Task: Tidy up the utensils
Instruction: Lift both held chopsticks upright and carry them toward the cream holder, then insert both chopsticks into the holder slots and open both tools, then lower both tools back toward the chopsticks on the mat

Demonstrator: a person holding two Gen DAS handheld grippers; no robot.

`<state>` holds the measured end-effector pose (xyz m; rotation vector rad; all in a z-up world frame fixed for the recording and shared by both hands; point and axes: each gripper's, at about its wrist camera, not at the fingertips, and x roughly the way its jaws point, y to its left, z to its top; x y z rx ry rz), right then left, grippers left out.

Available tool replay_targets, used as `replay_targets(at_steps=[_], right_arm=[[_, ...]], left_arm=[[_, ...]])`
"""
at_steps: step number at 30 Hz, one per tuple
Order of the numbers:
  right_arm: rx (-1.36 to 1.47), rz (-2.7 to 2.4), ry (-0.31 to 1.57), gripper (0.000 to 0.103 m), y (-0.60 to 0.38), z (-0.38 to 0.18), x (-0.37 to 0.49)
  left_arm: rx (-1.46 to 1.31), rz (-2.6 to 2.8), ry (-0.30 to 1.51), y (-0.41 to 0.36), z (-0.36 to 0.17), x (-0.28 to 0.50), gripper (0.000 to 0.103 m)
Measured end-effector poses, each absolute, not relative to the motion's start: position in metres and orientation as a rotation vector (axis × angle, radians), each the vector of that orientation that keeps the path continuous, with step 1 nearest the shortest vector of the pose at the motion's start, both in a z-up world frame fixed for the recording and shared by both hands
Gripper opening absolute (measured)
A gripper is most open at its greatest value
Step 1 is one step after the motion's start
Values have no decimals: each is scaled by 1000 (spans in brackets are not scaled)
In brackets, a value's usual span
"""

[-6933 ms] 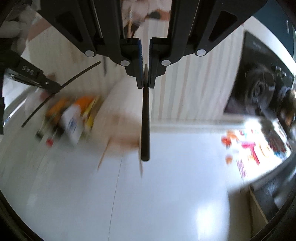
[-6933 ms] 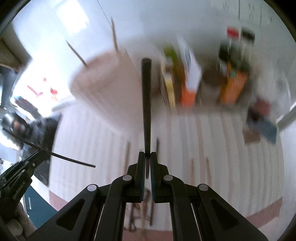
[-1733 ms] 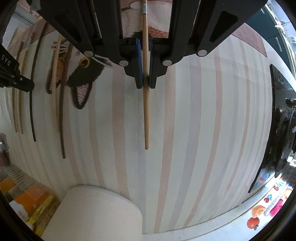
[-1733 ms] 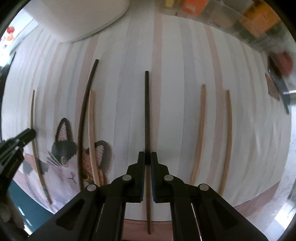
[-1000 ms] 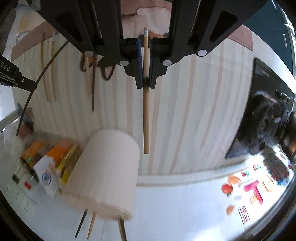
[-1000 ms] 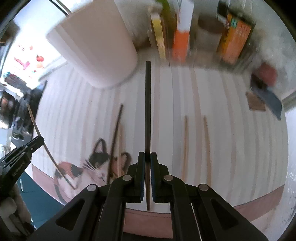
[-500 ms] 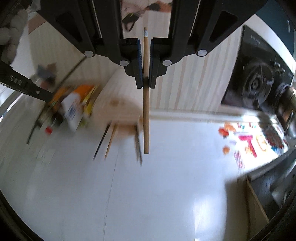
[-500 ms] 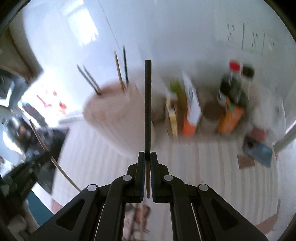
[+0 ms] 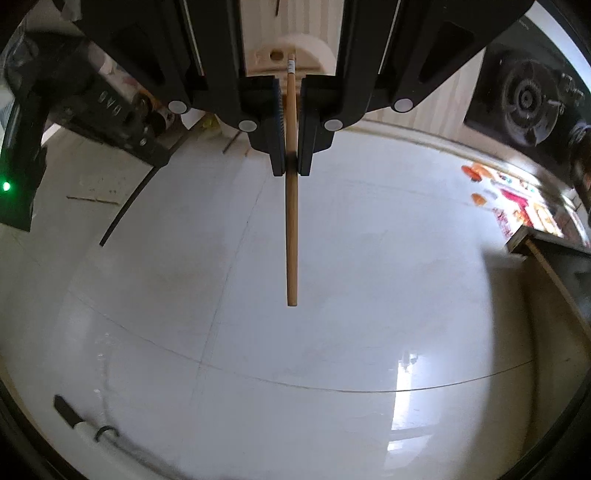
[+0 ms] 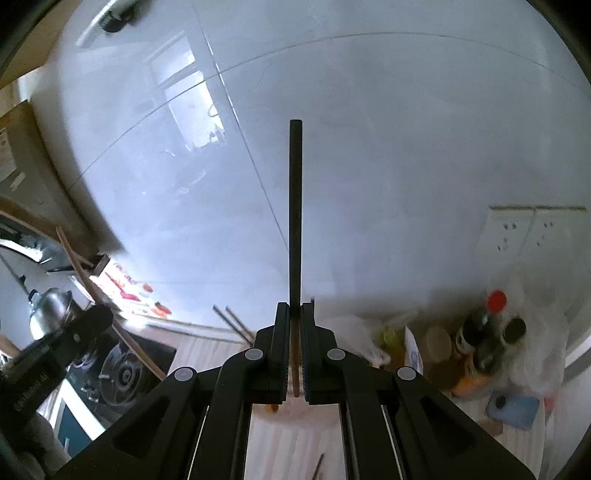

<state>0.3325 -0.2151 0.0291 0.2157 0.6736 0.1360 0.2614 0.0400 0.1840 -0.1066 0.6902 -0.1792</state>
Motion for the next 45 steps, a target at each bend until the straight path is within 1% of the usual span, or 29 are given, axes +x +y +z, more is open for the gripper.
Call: replay_targets(at_steps=[6,13,22,26,28,29,30,31,32,33,35,36,37,38,39,43,45], right_arm=[[222,107,688,6,-206,16,375],[228,91,713,6,-204,-6,404],[218,89,785,6,-202,-30,422],[217,119,844,6,-203,-39,427],[222,123,865,6,-204,-42,425],[219,129,881,7,-204,-43,425],[219,129,887,13,-204,-43,423],[220,123,888,17,-206,-43,420],[223,119,884,24,-209,-42,417],[227,113,880,29,-210,-39,412],[235,89,872,33,-216,-36,405],[237,75,868,35,-221,-35,397],[238,63,866,36,-225,-35,391],[239,51,863,39,-229,-36,386],[236,34,856,43,-233,-37,376],[215,-31,841,52,-245,-41,342],[213,-62,837,59,-253,-45,326]], left_arm=[[-131,-182,718,36,162,306,4],[-97,-179,748,27,132,340,4],[-86,-168,836,36,93,356,5],[-105,-150,882,45,91,355,10],[-106,-133,876,50,95,349,11],[-102,-121,870,52,97,345,18],[-100,-108,866,56,98,341,36],[-96,-92,859,61,99,335,48],[-90,-79,852,64,100,330,66],[-86,-64,841,67,101,323,71],[-73,-32,828,73,98,310,72],[-68,-19,836,77,94,304,81],[-70,-7,844,81,89,297,87],[-71,4,849,85,83,290,97],[-71,12,849,88,79,285,103],[-28,52,855,87,60,255,103],[-1,52,875,73,55,240,103]])
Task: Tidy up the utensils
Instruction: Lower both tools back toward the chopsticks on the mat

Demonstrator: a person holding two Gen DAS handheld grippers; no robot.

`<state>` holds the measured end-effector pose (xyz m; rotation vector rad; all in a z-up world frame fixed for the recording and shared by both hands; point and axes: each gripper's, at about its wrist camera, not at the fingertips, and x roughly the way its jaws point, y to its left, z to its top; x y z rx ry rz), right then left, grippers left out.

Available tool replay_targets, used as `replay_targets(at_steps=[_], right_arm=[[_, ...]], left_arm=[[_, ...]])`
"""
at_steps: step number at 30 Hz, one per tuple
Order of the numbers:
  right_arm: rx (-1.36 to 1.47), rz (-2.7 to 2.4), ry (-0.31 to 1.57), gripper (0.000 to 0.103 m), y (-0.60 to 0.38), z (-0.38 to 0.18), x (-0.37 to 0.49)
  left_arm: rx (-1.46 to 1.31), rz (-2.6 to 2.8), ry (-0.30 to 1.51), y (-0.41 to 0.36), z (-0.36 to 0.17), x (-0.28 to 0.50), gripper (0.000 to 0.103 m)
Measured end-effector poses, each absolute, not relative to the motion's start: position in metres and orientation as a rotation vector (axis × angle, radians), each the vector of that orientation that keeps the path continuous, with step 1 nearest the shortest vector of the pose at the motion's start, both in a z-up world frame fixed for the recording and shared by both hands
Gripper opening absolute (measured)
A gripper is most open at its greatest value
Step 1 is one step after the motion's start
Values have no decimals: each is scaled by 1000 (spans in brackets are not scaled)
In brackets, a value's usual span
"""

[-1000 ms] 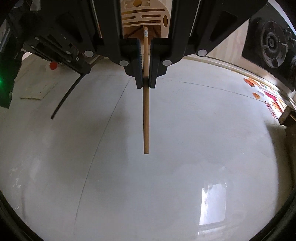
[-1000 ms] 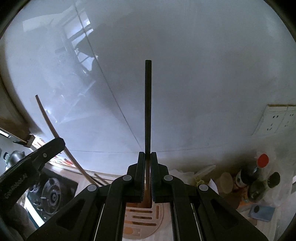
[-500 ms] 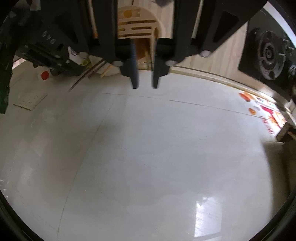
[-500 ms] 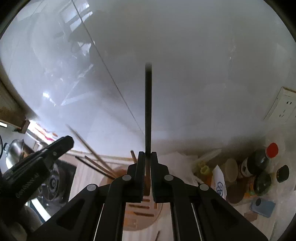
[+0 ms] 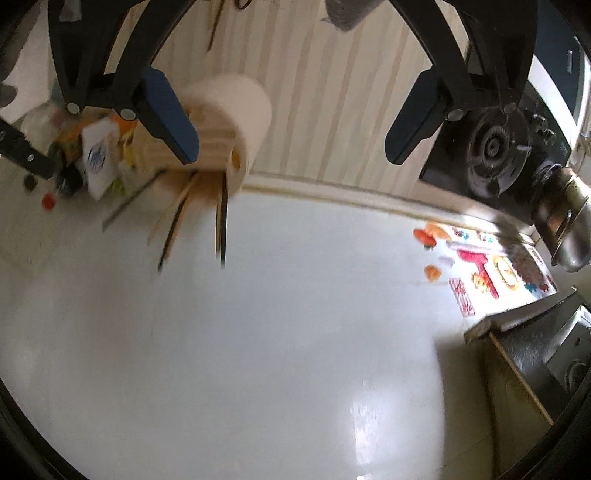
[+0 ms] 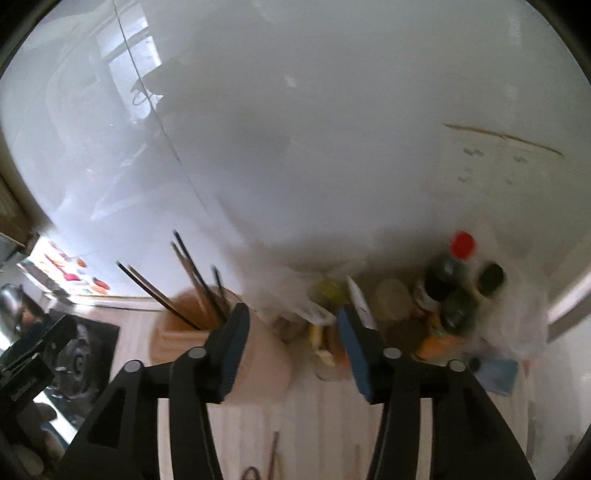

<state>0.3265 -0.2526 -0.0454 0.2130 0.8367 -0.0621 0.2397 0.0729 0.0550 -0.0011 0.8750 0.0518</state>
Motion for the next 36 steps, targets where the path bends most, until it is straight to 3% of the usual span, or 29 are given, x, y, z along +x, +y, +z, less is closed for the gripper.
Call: replay_targets(at_steps=[6,13,14,15,17,18,23,26,28,30,36], right_arm=[[257,-87,883,79,-268,-91,280],[262,-131,1044,77,-281,-175,243],[267,-136,1077,66,-284,-189,236],[267,-137,1101,50,-283,-198,232],[267,-132,1176,40,-284,-224,221],[268,-130,1204,39,-284,-236,216],[290,-156,1283,39,-289,-274,194],[306,-177,1308,39,-294,-286,184],[310,-191,1315,39,-297,-290,177],[312,-203,1320,39,-301,-292,174],[329,-190,1343,39,-301,-299,167]], left_arm=[[60,34,977,46,11,209,103],[159,-29,1204,5,-87,160,103],[169,-37,1227,1,-98,155,100],[176,-49,1251,-3,-109,151,96],[177,-88,1326,-12,-135,142,82],[179,-105,1357,-16,-145,139,72],[205,-161,1460,-35,-185,122,54],[236,-156,1487,-43,-201,117,34],[243,-154,1465,-47,-200,114,26],[231,-170,1462,-51,-200,112,2],[212,-69,1462,-27,-200,109,1]])
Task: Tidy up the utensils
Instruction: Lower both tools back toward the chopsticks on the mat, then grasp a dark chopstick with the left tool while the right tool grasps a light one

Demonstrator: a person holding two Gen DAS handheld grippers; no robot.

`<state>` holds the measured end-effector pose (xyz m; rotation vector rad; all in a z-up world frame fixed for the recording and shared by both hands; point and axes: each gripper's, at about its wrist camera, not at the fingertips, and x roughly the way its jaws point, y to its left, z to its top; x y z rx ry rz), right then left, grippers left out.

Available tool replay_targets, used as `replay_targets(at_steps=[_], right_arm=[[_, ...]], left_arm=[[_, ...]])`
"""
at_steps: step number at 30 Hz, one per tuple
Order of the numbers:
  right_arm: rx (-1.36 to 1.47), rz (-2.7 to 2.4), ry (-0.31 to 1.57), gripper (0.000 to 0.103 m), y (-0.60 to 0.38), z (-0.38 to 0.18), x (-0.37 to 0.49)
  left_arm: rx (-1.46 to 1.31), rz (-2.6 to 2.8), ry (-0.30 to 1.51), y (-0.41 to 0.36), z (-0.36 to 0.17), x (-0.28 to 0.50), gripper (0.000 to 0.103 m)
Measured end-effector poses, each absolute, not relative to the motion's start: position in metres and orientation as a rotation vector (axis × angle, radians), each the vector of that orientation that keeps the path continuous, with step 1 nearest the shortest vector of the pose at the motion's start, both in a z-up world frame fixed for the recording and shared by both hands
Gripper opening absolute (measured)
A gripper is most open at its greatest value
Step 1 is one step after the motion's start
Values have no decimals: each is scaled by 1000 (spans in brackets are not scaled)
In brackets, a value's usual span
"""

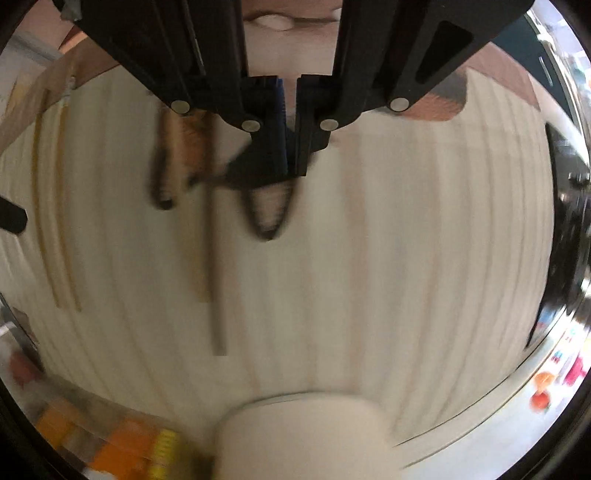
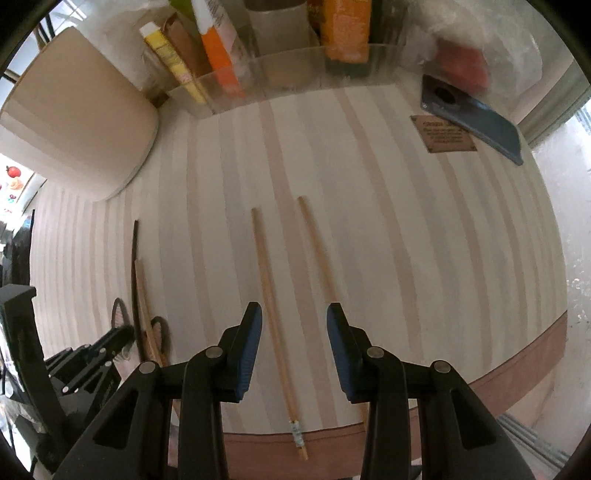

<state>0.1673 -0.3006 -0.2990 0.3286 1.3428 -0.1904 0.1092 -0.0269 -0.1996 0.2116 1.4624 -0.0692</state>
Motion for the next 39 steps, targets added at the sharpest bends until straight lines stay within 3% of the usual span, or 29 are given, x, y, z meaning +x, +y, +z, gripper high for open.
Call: replay_targets(at_steps=[8,13,17,19,21,25,29,39], right_arm=[[293,-12,1399,39,-235,-308,185],[207,77,1450,39,-179,-321,189],[131,75,1490,39,-153,-336,188],[66,33,1495,34,-144,-342,183],[-7,-18,1482,9,-140,-342,178],[2,-79,1481,7,-154,-343,173],[50,-137,1495,7,-185,-343,177],[87,-187,1518,7,-238,-340,198]], left_arm=[[90,76,1493,38,-196,98,2],[27,84,1486,55,-193,90,11],[81,114,1466,59,-190,82,37],[75,131,1463,66,-190,81,50],[73,145,1467,76,-188,84,62],[79,115,1465,93,-186,97,62],[104,36,1423,66,-172,110,68],[204,-159,1403,-31,-170,122,68]])
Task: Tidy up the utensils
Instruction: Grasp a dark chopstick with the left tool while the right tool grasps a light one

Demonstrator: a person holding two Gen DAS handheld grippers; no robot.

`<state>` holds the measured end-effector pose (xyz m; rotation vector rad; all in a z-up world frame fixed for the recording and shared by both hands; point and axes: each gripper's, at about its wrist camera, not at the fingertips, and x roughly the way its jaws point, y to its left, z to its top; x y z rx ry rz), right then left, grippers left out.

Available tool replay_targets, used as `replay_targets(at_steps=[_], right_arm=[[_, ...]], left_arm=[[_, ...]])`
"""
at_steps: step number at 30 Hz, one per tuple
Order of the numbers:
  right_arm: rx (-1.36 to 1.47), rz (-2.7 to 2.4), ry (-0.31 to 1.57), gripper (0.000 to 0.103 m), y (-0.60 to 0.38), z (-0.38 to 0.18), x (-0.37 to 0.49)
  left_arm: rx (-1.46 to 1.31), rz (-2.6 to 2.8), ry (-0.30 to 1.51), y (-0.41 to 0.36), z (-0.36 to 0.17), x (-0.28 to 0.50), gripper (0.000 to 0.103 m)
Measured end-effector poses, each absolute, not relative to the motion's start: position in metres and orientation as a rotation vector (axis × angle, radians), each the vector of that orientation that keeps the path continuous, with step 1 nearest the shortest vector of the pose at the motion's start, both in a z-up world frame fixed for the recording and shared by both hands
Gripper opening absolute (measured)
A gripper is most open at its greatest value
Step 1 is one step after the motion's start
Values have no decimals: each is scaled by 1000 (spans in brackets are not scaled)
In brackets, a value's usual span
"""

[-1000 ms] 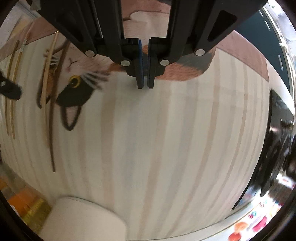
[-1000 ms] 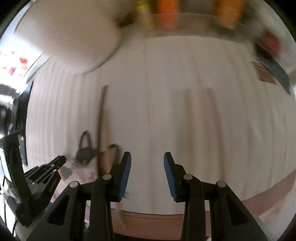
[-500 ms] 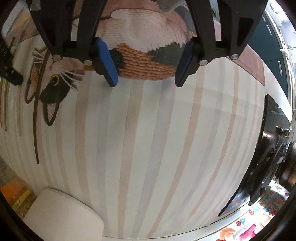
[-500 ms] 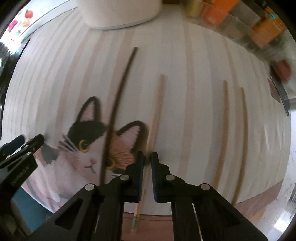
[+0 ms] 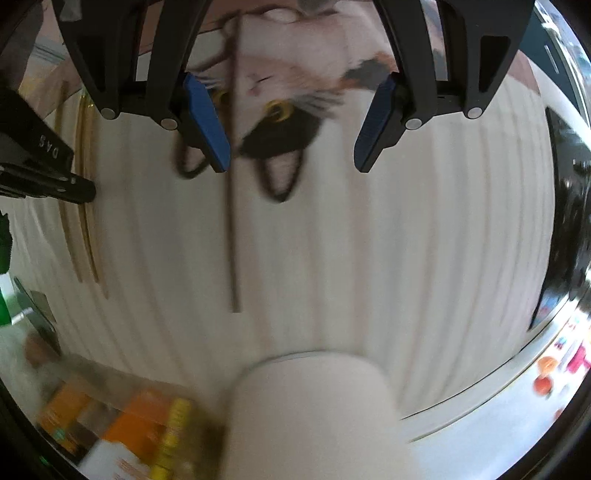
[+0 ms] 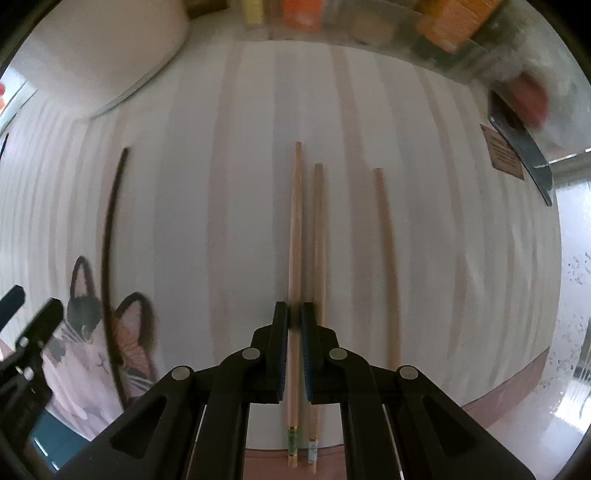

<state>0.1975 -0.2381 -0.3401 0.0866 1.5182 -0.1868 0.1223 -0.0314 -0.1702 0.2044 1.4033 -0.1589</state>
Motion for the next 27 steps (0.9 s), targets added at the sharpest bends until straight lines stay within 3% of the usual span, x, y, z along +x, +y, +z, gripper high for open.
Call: replay_targets(at_steps=[4,5,6,9,27], right_arm=[[106,-192,1524,7,-253,-340,203],[110,-192,1525,7,-258,-340,203],[113,-192,1525,7,-266,-341,203],[122,-196,1523,7,-280,-339,205],[149,-66,1531,7,-212,-350,203]], left_arm=[[243,-179,1420,-52,-180,126,65],[258,-175,1417,-56,-181,126,54],[271,-171,1417,-58,-183,125,32],[259,-174,1425,-60,-186,123,7],[217,-78,1449,37,-179,103,4]])
